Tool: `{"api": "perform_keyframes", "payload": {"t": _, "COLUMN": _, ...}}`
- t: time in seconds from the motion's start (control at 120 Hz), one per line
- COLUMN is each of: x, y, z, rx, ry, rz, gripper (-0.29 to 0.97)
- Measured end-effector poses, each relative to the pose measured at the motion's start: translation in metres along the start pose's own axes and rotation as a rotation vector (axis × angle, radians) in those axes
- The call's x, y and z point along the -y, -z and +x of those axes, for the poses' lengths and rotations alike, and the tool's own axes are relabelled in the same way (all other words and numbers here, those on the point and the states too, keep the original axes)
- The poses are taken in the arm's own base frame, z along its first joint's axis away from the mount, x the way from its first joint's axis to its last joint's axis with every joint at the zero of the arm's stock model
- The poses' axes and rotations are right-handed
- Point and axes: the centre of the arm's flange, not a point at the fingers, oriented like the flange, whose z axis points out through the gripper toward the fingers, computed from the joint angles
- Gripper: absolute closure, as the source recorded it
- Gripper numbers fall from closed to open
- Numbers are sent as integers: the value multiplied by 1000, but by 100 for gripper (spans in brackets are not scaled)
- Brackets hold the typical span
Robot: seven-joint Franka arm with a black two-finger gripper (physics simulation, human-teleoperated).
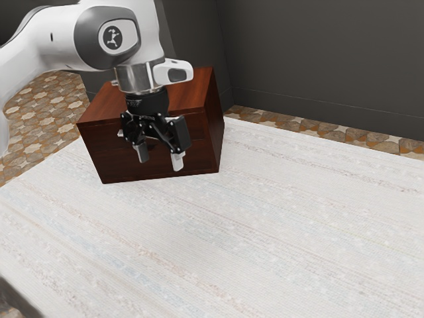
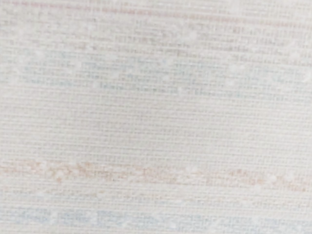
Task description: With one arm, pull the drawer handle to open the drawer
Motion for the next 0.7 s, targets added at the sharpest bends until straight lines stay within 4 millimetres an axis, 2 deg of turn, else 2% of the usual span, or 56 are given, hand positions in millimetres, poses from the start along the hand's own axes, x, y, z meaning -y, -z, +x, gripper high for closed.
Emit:
{"api": "perform_keyframes", "payload": {"t": 0.25, "x": 2, "y": 1, "z": 0, "rx": -3, "ry": 7, "rz": -6, "gripper": 0}}
{"api": "perform_keyframes", "payload": {"t": 0.267, "x": 2, "y": 5, "z": -2, "rx": -10, "ry": 7, "rz": -7, "gripper": 0}}
{"api": "perform_keyframes", "payload": {"t": 0.375, "x": -4, "y": 76, "z": -50, "rx": -151, "ry": -8, "rz": -9, "gripper": 0}}
{"api": "perform_keyframes", "payload": {"t": 0.417, "x": -5, "y": 90, "z": -63, "rx": -181, "ry": -15, "rz": -9, "gripper": 0}}
{"api": "perform_keyframes", "payload": {"t": 0.483, "x": -4, "y": 98, "z": -68, "rx": -205, "ry": -22, "rz": -8, "gripper": 0}}
{"api": "perform_keyframes", "payload": {"t": 0.583, "x": 0, "y": 101, "z": -67, "rx": -231, "ry": -52, "rz": 8, "gripper": 0}}
{"api": "perform_keyframes", "payload": {"t": 0.7, "x": 7, "y": 104, "z": -65, "rx": -248, "ry": -204, "rz": 62, "gripper": 0}}
